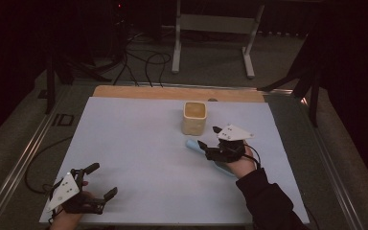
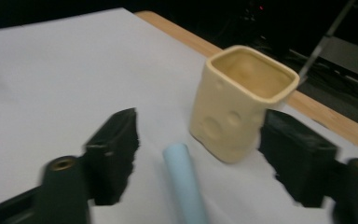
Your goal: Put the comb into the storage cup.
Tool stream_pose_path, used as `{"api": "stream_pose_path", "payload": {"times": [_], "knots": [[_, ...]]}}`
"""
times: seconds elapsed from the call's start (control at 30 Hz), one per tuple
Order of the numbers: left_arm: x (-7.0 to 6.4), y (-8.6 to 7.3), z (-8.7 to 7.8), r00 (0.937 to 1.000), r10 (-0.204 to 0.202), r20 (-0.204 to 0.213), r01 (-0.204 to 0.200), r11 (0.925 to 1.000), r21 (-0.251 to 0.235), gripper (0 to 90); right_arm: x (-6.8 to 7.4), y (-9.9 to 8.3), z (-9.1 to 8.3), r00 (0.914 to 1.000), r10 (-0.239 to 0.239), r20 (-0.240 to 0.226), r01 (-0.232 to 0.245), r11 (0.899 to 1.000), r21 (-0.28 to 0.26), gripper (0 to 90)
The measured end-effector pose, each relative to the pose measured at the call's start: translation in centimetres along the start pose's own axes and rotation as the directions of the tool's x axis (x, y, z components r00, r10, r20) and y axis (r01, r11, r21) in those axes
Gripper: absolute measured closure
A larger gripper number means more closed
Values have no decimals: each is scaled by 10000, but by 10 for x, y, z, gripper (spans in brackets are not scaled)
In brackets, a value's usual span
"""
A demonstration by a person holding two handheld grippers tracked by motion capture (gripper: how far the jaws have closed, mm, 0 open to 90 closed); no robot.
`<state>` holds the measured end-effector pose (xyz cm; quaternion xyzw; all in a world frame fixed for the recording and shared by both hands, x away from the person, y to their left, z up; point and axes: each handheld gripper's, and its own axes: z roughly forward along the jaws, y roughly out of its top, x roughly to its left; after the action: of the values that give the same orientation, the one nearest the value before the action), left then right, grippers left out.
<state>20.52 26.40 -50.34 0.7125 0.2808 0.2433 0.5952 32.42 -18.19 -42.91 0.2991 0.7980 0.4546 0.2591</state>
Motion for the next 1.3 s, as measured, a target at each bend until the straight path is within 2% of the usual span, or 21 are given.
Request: {"api": "stream_pose_path", "payload": {"times": [0.07, 0.13, 0.17, 0.2, 0.23, 0.3, 0.33, 0.37, 0.4, 0.43, 0.6, 0.67, 0.83, 0.87, 0.97, 1.1, 1.17, 1.2, 1.27, 1.3], "knots": [[0, 0, 0, 10000, 2, 35, -2, 10000, -2, 0, 0, -1, 6, 9998, 48, 213, -52, 9997, 231, 401], [0, 0, 0, 10000, 25, 31, -26, 10000, 15, 0, 0, -2, 8, 9996, 34, 292, -44, 9994, 356, 431], [0, 0, 0, 10000, 15, 37, -15, 10000, 17, 0, -1, -3, 12, 9993, 73, 372, -94, 9984, 564, 504], [0, 0, 0, 10000, 32, 15, -32, 10000, 27, 0, -1, -3, 12, 9993, 73, 372, -94, 9984, 564, 504], [0, 0, 0, 10000, 25, 24, -25, 10000, 26, 0, -1, -4, 17, 9982, 40, 602, -92, 9961, 873, 580], [0, 0, 1, 10000, -18, 40, 18, 10000, 25, 0, -3, -7, 22, 9978, 34, 655, -107, 9937, 1113, 648], [0, 0, 1, 10000, -18, 40, 18, 10000, 25, 0, -3, -7, 22, 9978, 34, 655, -107, 9937, 1113, 648], [0, -1, 1, 10000, -27, 58, 27, 10000, 37, 0, -3, -10, 27, 9972, 131, 738, -229, 9909, 1329, 703], [0, -1, 1, 10000, -18, 66, 18, 10000, 51, 0, -3, -10, 27, 9972, 131, 738, -229, 9909, 1329, 703], [0, -1, 1, 10000, 6, 74, -6, 10000, 57, 0, -2, -12, 32, 9970, 148, 754, -266, 9869, 1590, 749], [-1, 0, 1, 9999, 42, 93, -43, 10000, 65, 0, -3, -13, 41, 9968, 331, 733, -461, 9820, 1831, 827], [-1, 0, 1, 9999, 60, 104, -61, 9999, 81, 0, -3, -14, 49, 9966, 351, 750, -500, 9770, 2073, 876], [-1, 0, 1, 9999, 65, 108, -66, 9999, 90, 0, -2, -15, 59, 9960, 340, 828, -528, 9702, 2364, 900], [-1, 0, 1, 9999, 89, 113, -90, 9999, 114, 0, -2, -15, 64, 9951, 362, 922, -587, 9651, 2551, 900], [-1, -1, 2, 9999, 69, 138, -70, 9999, 117, 0, -2, -14, 68, 9946, 339, 977, -594, 9608, 2710, 900], [-1, -1, 2, 9998, 80, 167, -83, 9999, 147, 0, -1, -13, 78, 9942, 410, 997, -703, 9478, 3110, 900], [-2, -1, 2, 9998, 81, 163, -84, 9999, 139, 0, -1, -13, 83, 9942, 281, 1035, -611, 9415, 3314, 900], [-2, -1, 2, 9998, 88, 159, -90, 9999, 135, 0, 0, -14, 88, 9936, 315, 1085, -679, 9344, 3497, 900], [-1, -1, 2, 9998, 93, 175, -96, 9998, 154, 0, 1, -14, 93, 9927, 222, 1190, -649, 9272, 3688, 900], [-1, -1, 2, 9998, 93, 175, -96, 9998, 154, 0, 1, -14, 93, 9927, 222, 1190, -649, 9272, 3688, 900]]}}
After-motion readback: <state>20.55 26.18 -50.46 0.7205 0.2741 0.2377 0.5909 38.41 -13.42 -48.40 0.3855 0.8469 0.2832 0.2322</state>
